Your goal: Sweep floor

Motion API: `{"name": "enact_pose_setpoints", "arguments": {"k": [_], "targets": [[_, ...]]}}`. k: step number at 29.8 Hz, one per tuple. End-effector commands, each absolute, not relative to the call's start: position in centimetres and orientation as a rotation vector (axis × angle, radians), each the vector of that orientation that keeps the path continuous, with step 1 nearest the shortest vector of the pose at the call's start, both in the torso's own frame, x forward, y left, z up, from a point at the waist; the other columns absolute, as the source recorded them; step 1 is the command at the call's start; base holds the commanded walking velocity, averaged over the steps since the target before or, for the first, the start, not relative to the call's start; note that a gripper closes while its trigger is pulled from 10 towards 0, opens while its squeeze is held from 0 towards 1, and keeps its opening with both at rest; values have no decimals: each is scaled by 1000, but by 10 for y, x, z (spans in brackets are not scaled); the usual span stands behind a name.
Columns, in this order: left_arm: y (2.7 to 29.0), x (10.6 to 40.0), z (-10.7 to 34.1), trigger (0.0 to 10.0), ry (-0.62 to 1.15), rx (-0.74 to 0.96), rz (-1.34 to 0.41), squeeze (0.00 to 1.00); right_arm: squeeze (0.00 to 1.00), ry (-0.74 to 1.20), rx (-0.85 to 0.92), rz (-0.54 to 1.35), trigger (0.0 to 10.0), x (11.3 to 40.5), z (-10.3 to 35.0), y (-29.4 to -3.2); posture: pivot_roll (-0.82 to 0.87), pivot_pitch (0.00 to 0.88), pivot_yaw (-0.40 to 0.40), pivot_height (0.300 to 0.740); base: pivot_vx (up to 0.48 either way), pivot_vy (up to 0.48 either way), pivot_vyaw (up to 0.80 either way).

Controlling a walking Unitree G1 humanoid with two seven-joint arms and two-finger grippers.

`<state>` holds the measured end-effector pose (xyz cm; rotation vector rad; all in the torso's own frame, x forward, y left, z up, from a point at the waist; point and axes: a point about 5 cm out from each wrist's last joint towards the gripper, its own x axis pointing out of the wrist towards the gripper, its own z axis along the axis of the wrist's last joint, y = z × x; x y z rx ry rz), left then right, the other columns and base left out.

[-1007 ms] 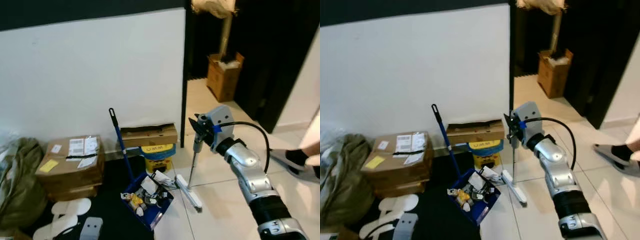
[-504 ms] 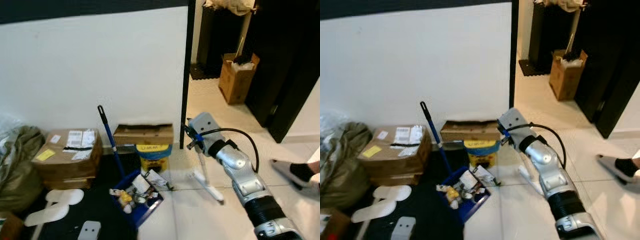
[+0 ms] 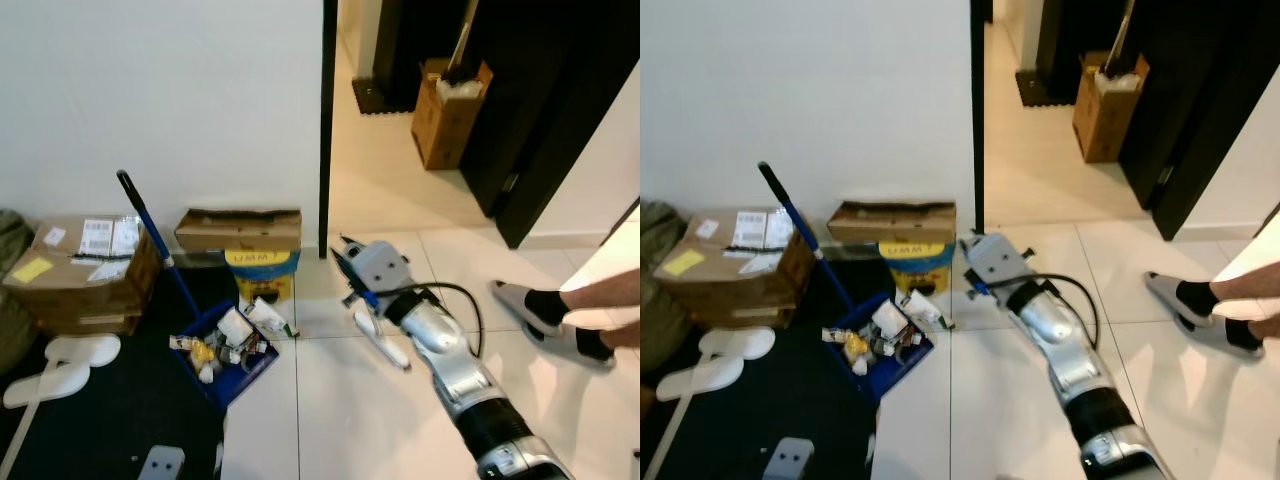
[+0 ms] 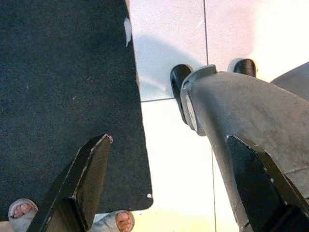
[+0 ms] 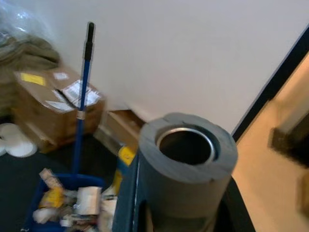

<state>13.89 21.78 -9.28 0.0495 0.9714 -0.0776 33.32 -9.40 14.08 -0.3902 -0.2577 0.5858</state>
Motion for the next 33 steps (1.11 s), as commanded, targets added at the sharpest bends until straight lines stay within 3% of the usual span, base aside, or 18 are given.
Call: {"name": "enact_pose_setpoints", "arguments": {"k": [1,2,4,8,9,11,13,20,33], "targets": [[227,130,-94,10000,997,60,-66,0,278,-211,-316,584,10000,335,139,-88,-91,203,45,740,0,0,0],[228,131,-93,10000,993,61,-66,0,353,-175,-244,633,10000,335,138,-82,-82,212,46,740,0,0,0],[229,132,-92,10000,982,62,-74,0,235,-176,-176,765,10000,331,141,-73,-79,219,50,740,0,0,400],[228,132,-92,10000,975,59,-81,0,196,-211,-129,795,10000,332,146,-72,-76,218,51,740,0,0,800],[226,133,-92,10000,971,57,-85,0,145,-184,-176,784,10000,334,145,-73,-78,220,52,740,0,0,794],[226,133,-92,10000,970,57,-86,0,145,-174,-196,777,10000,335,144,-74,-78,220,52,740,0,0,794],[224,134,-92,10000,967,55,-90,0,0,-182,-183,776,10000,336,145,-73,-79,219,52,740,0,0,800],[218,143,-90,10000,944,44,-106,0,0,-237,-149,772,10000,340,162,-75,-81,217,56,740,0,0,796],[216,147,-90,10000,943,41,-104,0,0,-347,-255,696,10000,355,203,-99,-87,216,58,740,0,0,790]]}}
